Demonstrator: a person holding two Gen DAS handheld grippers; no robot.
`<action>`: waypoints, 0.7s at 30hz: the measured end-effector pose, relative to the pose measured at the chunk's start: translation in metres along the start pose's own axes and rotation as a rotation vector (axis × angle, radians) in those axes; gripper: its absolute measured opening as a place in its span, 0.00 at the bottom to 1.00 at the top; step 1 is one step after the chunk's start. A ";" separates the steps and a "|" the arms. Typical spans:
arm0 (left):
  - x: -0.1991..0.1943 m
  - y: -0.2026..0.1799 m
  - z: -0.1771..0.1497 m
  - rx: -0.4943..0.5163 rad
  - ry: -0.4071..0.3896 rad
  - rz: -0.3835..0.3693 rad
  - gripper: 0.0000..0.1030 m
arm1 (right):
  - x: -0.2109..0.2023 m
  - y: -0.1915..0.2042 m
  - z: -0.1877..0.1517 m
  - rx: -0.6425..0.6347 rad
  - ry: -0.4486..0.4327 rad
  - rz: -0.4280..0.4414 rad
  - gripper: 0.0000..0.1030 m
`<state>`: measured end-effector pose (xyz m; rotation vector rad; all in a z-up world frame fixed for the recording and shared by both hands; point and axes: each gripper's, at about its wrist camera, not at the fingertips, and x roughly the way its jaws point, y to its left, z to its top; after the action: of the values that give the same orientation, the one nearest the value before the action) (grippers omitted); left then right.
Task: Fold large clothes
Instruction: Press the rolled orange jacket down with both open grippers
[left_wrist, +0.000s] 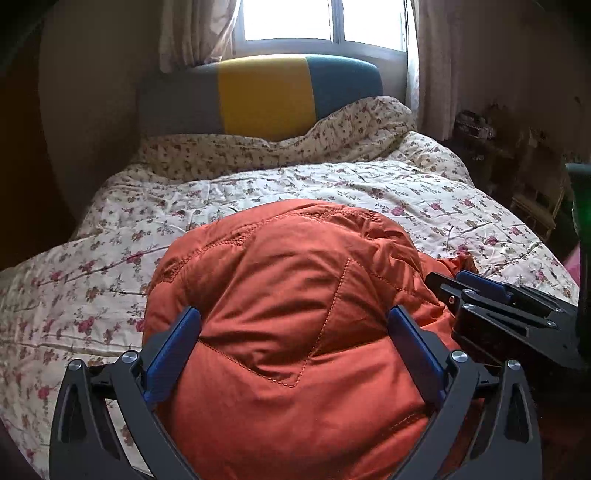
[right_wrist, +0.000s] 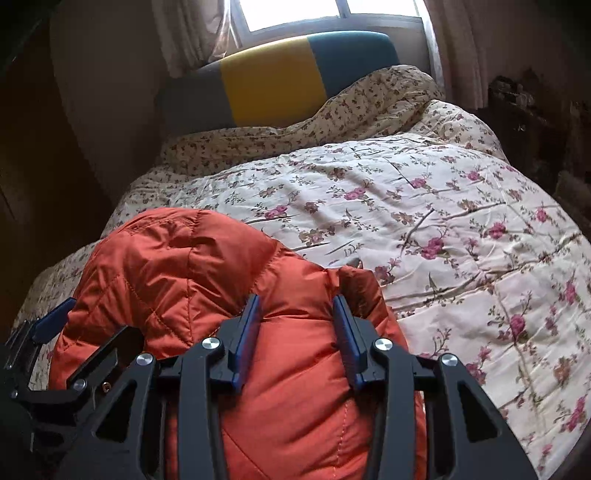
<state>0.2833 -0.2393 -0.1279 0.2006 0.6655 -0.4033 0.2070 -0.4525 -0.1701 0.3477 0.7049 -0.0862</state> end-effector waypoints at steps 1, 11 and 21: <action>0.001 0.000 -0.001 0.001 -0.005 0.002 0.97 | 0.000 -0.001 -0.001 0.005 -0.003 0.003 0.37; 0.010 -0.003 -0.007 0.009 -0.028 0.013 0.97 | 0.005 -0.006 -0.002 0.036 0.001 0.017 0.38; -0.025 0.028 0.004 -0.067 0.045 -0.079 0.97 | -0.061 -0.016 0.002 0.056 0.000 0.037 0.73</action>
<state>0.2791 -0.2078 -0.1078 0.1205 0.7318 -0.4526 0.1590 -0.4705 -0.1337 0.4144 0.6969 -0.0706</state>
